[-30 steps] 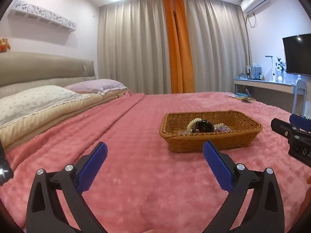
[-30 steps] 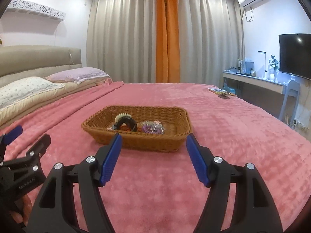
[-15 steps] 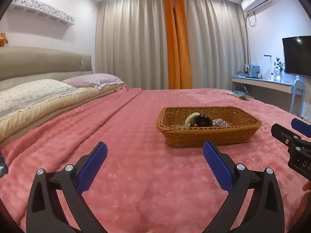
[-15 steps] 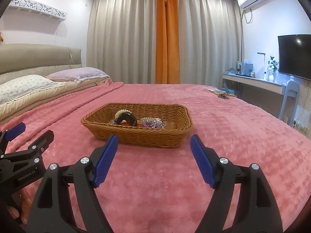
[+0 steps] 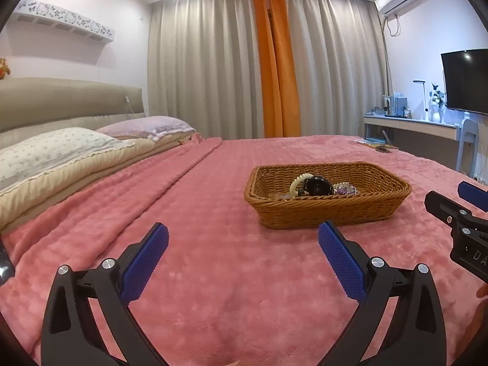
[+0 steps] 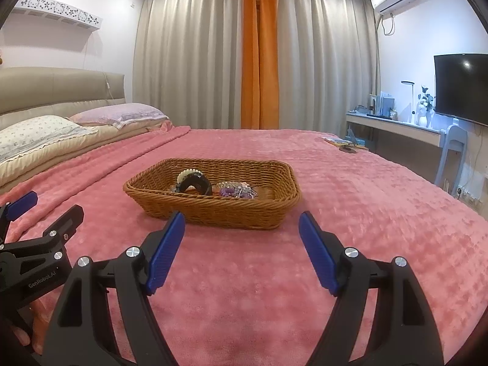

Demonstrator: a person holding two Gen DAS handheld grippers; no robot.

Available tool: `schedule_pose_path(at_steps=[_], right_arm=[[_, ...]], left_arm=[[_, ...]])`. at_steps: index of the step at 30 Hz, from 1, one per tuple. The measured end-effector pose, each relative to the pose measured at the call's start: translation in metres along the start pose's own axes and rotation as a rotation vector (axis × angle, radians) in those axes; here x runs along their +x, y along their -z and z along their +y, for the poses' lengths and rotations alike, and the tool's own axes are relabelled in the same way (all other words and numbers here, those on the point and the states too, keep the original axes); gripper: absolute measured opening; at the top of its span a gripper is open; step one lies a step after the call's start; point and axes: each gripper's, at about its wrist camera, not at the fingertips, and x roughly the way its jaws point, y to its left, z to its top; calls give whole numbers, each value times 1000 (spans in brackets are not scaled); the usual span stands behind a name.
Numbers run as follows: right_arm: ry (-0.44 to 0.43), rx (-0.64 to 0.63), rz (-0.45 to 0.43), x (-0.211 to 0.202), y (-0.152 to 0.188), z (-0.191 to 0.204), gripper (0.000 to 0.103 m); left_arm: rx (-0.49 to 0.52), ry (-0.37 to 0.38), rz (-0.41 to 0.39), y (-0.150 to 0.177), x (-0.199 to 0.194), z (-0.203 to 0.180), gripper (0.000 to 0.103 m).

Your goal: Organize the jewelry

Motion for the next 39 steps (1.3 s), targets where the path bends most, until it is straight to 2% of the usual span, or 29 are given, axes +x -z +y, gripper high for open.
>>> schedule_pose_path(at_steps=[39], right_arm=[[3, -3, 3, 2, 3, 0, 77]], left_arm=[[-8, 13, 24, 4, 2, -3, 95]])
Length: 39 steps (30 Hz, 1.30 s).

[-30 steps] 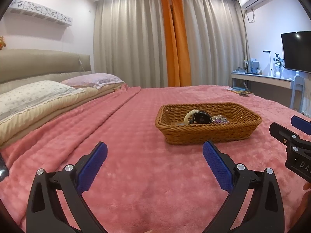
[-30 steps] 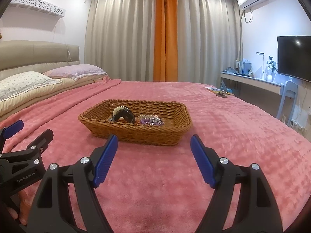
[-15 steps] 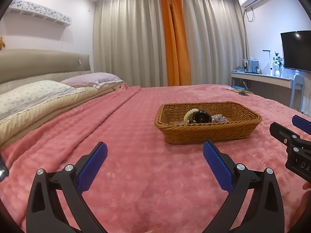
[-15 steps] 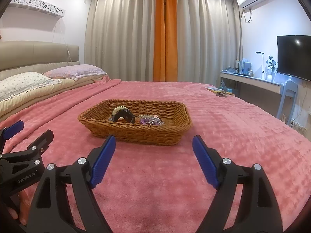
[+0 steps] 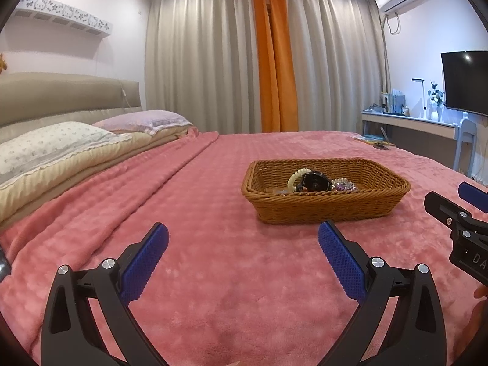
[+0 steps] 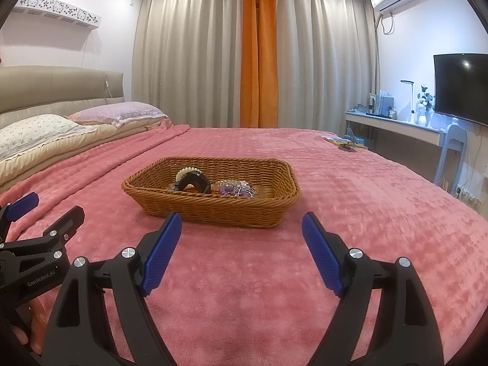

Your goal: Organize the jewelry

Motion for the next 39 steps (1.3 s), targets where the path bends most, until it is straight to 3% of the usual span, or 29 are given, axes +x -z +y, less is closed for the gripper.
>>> schedule_pose_path(at_steps=[39], right_arm=[[-1, 18, -1, 0, 1, 1, 86]], left_arm=[[1, 9, 14, 2, 0, -1, 95]])
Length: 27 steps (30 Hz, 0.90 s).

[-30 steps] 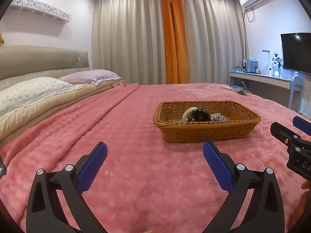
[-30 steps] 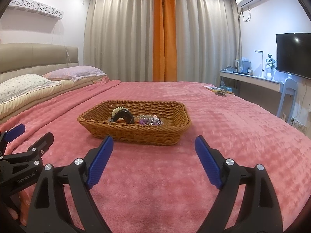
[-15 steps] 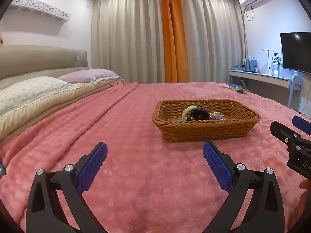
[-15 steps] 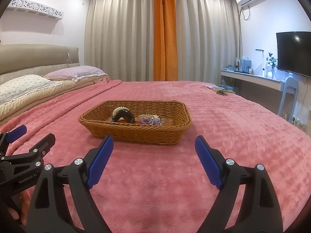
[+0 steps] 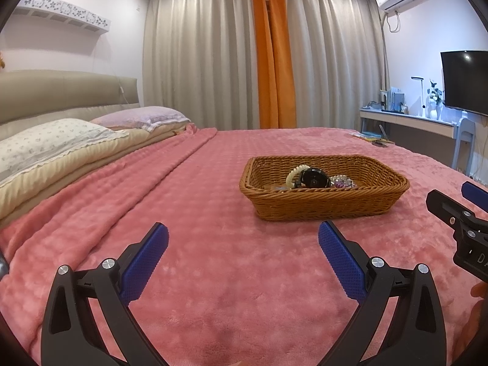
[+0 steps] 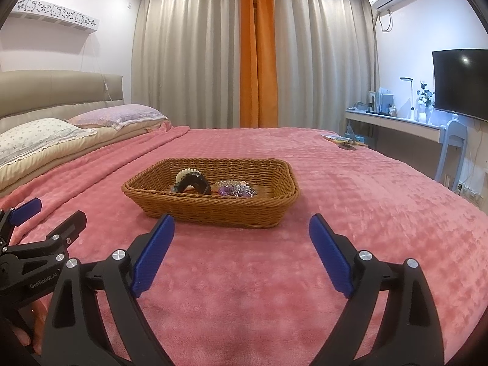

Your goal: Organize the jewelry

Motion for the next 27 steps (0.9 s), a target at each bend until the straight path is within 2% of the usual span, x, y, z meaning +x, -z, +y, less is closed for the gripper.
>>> schedule_pose_path(at_steps=[23, 27], right_arm=[[1, 0, 0, 0, 0, 0, 87], [3, 5, -1, 0, 1, 0, 90]], left_arm=[[1, -19, -17, 0, -6, 1, 96], [-21, -3, -25, -1, -8, 9, 96]])
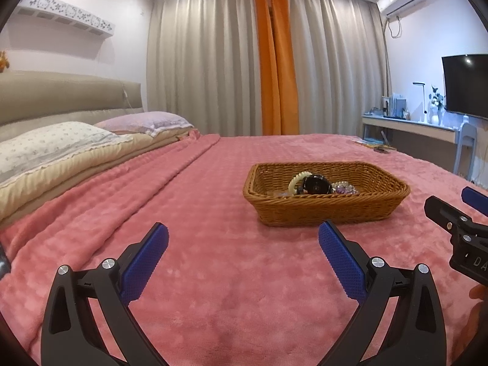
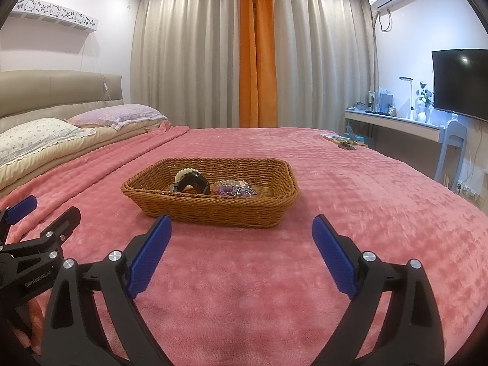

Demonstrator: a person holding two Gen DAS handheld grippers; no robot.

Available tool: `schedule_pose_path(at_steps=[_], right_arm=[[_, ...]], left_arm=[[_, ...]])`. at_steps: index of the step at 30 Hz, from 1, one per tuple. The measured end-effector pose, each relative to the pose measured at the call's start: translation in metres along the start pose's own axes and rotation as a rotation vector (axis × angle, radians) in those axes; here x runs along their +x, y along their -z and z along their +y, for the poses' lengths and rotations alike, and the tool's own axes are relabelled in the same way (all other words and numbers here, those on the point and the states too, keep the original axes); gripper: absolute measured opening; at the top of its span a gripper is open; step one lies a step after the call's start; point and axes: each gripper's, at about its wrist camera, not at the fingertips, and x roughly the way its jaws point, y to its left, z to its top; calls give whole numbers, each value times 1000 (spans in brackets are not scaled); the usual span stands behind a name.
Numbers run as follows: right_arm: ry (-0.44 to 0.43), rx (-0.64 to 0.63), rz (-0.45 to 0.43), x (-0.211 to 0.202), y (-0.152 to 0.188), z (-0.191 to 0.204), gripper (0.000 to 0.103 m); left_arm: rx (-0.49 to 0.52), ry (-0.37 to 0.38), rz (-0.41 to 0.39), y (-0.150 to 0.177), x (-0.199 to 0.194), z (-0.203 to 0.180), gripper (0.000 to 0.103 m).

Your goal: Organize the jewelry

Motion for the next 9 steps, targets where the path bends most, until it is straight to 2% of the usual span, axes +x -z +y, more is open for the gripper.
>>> schedule_pose_path(at_steps=[9], right_arm=[[0, -1, 1, -1, 1, -1, 90]], left_arm=[[-9, 7, 22, -4, 6, 7, 96]])
